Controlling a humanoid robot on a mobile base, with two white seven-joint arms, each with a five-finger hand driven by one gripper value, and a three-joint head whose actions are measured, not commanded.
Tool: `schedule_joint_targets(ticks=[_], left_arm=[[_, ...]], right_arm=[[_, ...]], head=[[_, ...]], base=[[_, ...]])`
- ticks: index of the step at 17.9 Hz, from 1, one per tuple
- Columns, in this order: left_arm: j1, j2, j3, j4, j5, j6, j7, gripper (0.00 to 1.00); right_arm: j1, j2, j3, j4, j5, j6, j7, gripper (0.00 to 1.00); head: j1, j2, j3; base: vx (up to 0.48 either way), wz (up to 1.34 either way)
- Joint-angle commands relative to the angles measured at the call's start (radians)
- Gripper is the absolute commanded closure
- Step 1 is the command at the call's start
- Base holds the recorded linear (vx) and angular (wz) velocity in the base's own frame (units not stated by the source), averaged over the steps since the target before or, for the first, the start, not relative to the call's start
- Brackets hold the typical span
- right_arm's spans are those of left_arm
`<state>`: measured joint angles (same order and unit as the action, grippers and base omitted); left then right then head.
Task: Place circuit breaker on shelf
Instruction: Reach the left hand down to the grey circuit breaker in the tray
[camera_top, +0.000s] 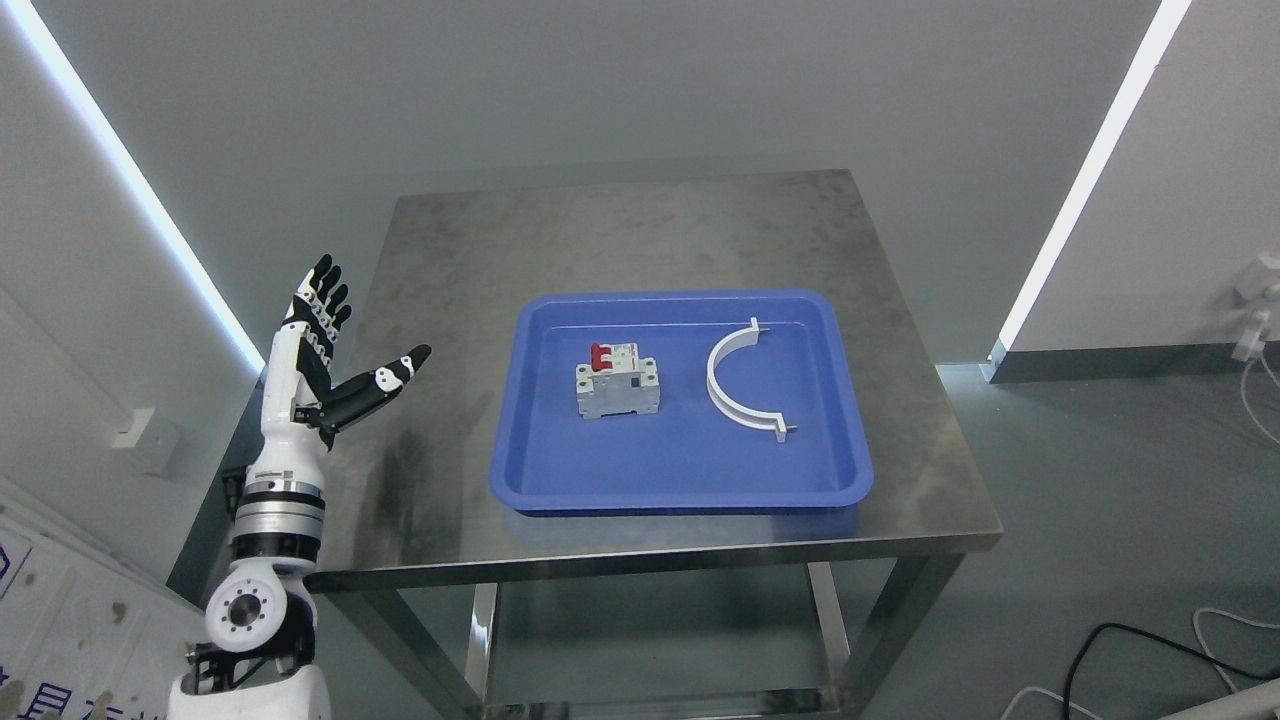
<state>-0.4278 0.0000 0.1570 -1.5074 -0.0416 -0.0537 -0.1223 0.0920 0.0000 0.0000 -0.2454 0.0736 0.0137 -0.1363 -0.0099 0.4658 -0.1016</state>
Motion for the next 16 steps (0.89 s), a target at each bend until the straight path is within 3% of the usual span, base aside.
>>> schedule_joint_targets(ticks=[1, 6, 9, 13, 16], left_arm=[[0.014, 0.017, -0.073, -0.004, 0.0, -0.003, -0.013, 0.0], [-0.034, 0.017, -0.135, -0.002, -0.018, 0.006, -0.134, 0.0], [-0.06, 0.018, -0.223, 0.003, -0.122, 0.023, -0.221, 0.02], [-0.117, 0.018, -0.278, 0.003, -0.231, 0.184, -0.373, 0.02], [-0.152, 0.017, -0.286, 0.003, -0.299, 0.232, -0.45, 0.02]], right_arm=[[0.0, -0.017, 0.02, 0.0, 0.0, 0.065, 0.0, 0.0], [0.0, -0.017, 0.02, 0.0, 0.0, 0.065, 0.0, 0.0], [0.0, -0.017, 0.02, 0.0, 0.0, 0.065, 0.0, 0.0], [0.0, -0.017, 0.02, 0.0, 0.0, 0.065, 0.0, 0.0], [0.0, -0.017, 0.02, 0.001, 0.0, 0.065, 0.0, 0.0]], head=[[0.0, 0.0, 0.0], [0.0, 0.0, 0.0], [0.0, 0.0, 0.0], [0.0, 0.0, 0.0], [0.0, 0.0, 0.0]], base=[[0.0, 0.0], [0.0, 0.0], [0.0, 0.0], [0.0, 0.0], [0.0, 0.0]])
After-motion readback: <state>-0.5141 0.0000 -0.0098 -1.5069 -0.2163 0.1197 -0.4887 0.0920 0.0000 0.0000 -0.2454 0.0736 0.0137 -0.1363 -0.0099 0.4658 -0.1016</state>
